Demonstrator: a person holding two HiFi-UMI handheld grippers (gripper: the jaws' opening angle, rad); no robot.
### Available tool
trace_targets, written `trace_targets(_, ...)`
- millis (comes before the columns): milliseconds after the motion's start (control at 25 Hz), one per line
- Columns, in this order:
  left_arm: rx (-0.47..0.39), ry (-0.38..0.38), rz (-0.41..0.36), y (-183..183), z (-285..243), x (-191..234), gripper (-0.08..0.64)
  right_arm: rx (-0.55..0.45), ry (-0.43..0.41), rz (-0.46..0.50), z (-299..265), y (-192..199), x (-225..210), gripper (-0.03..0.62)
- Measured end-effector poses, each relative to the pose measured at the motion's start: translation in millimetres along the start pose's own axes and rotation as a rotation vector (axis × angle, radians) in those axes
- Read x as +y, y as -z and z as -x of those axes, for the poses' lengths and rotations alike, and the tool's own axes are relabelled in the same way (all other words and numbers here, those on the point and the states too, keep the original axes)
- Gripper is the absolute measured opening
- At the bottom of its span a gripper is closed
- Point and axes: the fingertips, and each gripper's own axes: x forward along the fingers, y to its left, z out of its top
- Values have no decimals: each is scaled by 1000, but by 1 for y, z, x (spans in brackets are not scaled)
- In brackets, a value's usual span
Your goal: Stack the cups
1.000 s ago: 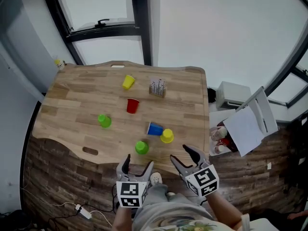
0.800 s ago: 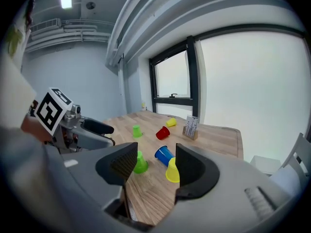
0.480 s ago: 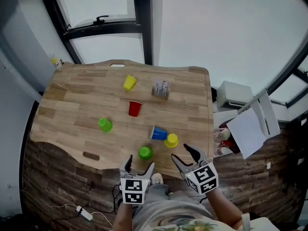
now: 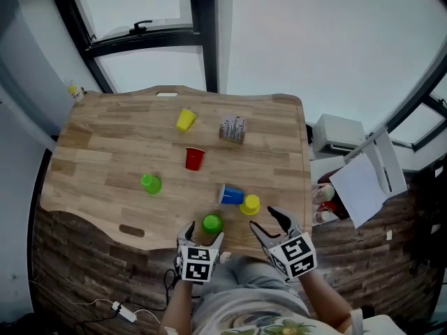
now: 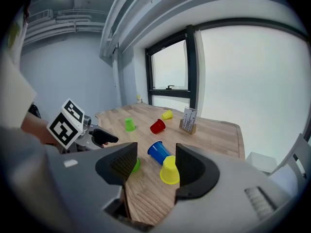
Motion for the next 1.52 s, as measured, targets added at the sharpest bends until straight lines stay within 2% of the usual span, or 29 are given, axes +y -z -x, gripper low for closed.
trace_targets(240, 52, 22, -4, 11, -22, 1, 374, 26, 1, -3, -12, 9, -6, 252)
trace_targets(560, 126, 56, -49, 22, -39, 3, 373, 83, -3, -5, -34, 19, -17, 252)
trace_targets(680, 148, 72, -71, 25, -42, 3, 343, 101, 0, -7, -45, 22, -22, 252)
trace_targets(760, 154, 77, -89, 25, -45, 3, 292, 114, -1, -10, -51, 25, -25, 252)
trace_targets(920, 170, 98, -107, 25, -49, 0, 256, 152, -1, -18, -61, 33, -30, 253)
trace_targets(1520, 157, 148, -148, -5, -73, 3, 252, 267, 4, -25, -86, 61, -41, 253)
